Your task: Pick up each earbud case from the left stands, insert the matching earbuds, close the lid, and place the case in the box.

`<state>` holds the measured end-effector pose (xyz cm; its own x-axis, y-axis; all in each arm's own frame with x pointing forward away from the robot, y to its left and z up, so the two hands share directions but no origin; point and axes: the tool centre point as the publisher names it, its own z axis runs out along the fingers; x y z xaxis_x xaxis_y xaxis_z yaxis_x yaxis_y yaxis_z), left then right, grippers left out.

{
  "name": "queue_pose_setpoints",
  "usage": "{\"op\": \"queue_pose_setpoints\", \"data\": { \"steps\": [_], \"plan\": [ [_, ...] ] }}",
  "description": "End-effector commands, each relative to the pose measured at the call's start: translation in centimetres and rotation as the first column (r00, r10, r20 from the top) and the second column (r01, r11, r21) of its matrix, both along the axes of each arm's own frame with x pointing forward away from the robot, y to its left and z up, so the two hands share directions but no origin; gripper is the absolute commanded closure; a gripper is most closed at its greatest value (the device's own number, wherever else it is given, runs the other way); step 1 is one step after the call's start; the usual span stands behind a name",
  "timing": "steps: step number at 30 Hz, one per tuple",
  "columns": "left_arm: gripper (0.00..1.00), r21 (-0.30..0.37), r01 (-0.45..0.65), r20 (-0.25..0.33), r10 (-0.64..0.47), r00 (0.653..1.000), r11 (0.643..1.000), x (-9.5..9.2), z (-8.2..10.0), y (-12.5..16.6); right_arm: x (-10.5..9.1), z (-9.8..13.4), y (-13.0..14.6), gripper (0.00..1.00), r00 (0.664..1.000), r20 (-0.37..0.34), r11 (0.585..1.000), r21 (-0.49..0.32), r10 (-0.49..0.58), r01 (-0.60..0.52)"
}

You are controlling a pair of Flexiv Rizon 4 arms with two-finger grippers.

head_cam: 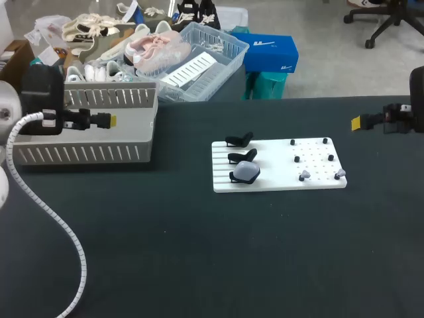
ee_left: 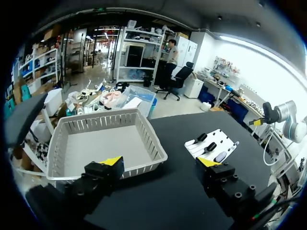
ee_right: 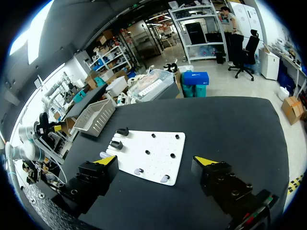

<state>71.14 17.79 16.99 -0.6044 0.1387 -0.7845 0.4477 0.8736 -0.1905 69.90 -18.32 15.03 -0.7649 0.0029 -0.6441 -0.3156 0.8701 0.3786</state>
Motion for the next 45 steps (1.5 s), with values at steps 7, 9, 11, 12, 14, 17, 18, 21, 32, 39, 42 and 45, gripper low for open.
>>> {"op": "queue_pose_setpoints", "data": {
  "steps": [7, 9, 11, 12, 14, 17, 18, 21, 32, 39, 42, 45],
  "plan": [
    [0.0, 0.167, 0.501, 0.311, -0.528, 0.79, 0.849, 1.7, 0.8, -1.4, 0.1, -0.1, 0.0, 0.0, 1.0, 0.0, 1.0, 0.001, 0.003, -0.003],
    [0.0, 0.158, 0.557, 0.335, -0.575, 0.746, 0.815, 1.9, 0.9, -1.5, 0.1, -0.1, 0.0, 0.0, 1.0, 0.0, 1.0, 0.001, 0.003, -0.003],
    [0.0, 0.199, 0.597, 0.365, -0.624, 0.69, 0.777, 2.1, 0.7, -1.6, 0.1, -0.1, 0.0, 0.0, 1.0, 0.0, 1.0, 0.001, 0.003, -0.003],
    [0.0, 0.22, 0.625, 0.375, -0.656, 0.655, 0.749, 2.2, 0.5, -1.6, 0.1, -0.1, 0.0, 0.0, 1.0, 0.0, 1.0, 0.001, 0.003, -0.003],
    [0.0, 0.211, 0.69, 0.382, -0.708, 0.593, 0.692, 2.2, 0.3, -1.8, 0.1, -0.1, 0.0, 0.0, 1.0, 0.0, 1.0, 0.001, 0.003, -0.003],
    [0.0, 0.221, 0.767, 0.402, -0.773, 0.491, 0.602, 1.7, 0.3, -2.2, 0.1, -0.1, 0.0, 0.0, 1.0, 0.0, 1.0, 0.001, 0.003, -0.003],
    [0.0, 0.229, 0.784, 0.411, -0.788, 0.459, 0.577, 1.5, 0.3, -2.4, 0.1, -0.1, 0.0, 0.0, 1.0, 0.0, 1.0, 0.001, 0.003, -0.003],
    [0.0, 0.257, 0.82, 0.426, -0.822, 0.378, 0.511, 1.0, 0.1, -3.5, 0.1, -0.1, 0.0, 0.0, 1.0, 0.0, 1.0, 0.001, 0.003, -0.003],
    [0.0, 0.262, 0.847, 0.419, -0.845, 0.332, 0.462, 0.5, -1.2, -6.7, 0.1, -0.1, 0.0, 0.0, 1.0, 0.0, 1.0, 0.001, 0.003, -0.003],
    [0.0, 0.24, 0.817, 0.385, -0.824, 0.416, 0.525, 0.0, -2.5, -9.0, 0.1, -0.1, 0.0, 0.0, 1.0, 0.0, 1.0, 0.001, 0.003, -0.003],
    [0.0, 0.241, 0.798, 0.383, -0.81, 0.445, 0.552, -0.5, -3.0, -10.1, 0.1, -0.1, 0.0, 0.0, 1.0, 0.0, 1.0, 0.001, 0.003, -0.003],
    [0.0, 0.261, 0.779, 0.383, -0.802, 0.459, 0.571, -1.2, -3.5, -10.9, 0.1, -0.1, 0.0, 0.0, 1.0, 0.0, 1.0, 0.001, 0.003, -0.003]
  ]
}}
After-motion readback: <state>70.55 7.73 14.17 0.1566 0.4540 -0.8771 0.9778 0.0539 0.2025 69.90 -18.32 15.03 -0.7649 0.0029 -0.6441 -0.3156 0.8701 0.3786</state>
